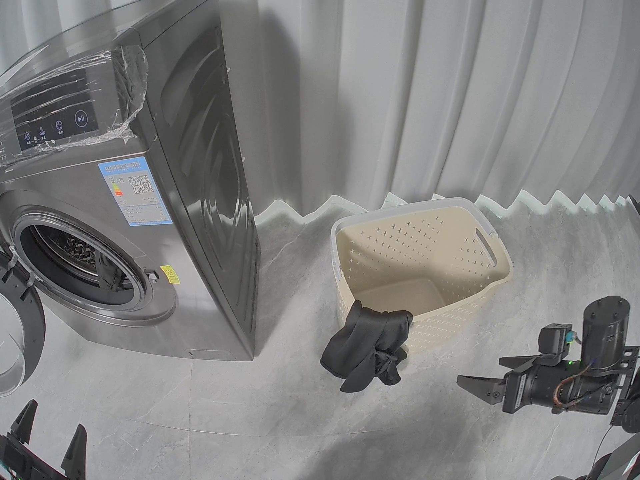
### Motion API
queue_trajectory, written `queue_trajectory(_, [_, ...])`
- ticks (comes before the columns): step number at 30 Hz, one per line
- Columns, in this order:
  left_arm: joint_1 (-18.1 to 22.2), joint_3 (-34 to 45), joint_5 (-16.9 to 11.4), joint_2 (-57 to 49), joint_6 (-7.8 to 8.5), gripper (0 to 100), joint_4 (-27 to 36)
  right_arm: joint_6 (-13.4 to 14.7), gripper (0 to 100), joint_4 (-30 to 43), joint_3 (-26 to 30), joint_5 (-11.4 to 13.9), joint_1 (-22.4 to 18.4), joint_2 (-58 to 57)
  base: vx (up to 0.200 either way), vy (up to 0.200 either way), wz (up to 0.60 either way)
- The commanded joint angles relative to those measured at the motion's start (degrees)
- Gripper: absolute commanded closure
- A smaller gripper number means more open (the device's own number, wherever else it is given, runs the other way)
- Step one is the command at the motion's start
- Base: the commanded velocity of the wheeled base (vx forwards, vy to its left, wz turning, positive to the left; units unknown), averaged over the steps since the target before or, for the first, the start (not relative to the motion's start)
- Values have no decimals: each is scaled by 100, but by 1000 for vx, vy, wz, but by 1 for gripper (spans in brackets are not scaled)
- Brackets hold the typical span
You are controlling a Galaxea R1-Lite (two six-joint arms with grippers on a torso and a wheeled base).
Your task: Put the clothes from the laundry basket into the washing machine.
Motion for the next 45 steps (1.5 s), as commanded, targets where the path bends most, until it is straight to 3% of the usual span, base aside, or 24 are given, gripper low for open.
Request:
queue_trajectory(1, [1,84,3,-84,0,0,-1,34,0,-495,-60,-200,224,1050,0,0,0])
queue_trajectory(10, [1,84,3,-84,-8,0,-1,-1,0,-1682,-157,-367,339,2227,0,0,0])
queue_trajectory(15, [1,84,3,-84,0,0,-1,-1,0,-2139,-482,-745,453,2913,0,0,0])
queue_trajectory(24, [1,84,3,-75,-8,0,-1,25,0,-2139,-1132,-947,506,3563,0,0,0])
queue_trajectory(25, [1,84,3,-84,-8,0,-1,166,0,-2139,-1352,-982,523,3809,0,0,0])
queue_trajectory(45, [1,84,3,-84,-17,0,-1,394,0,-2033,-2829,-1000,242,5093,0,0,0])
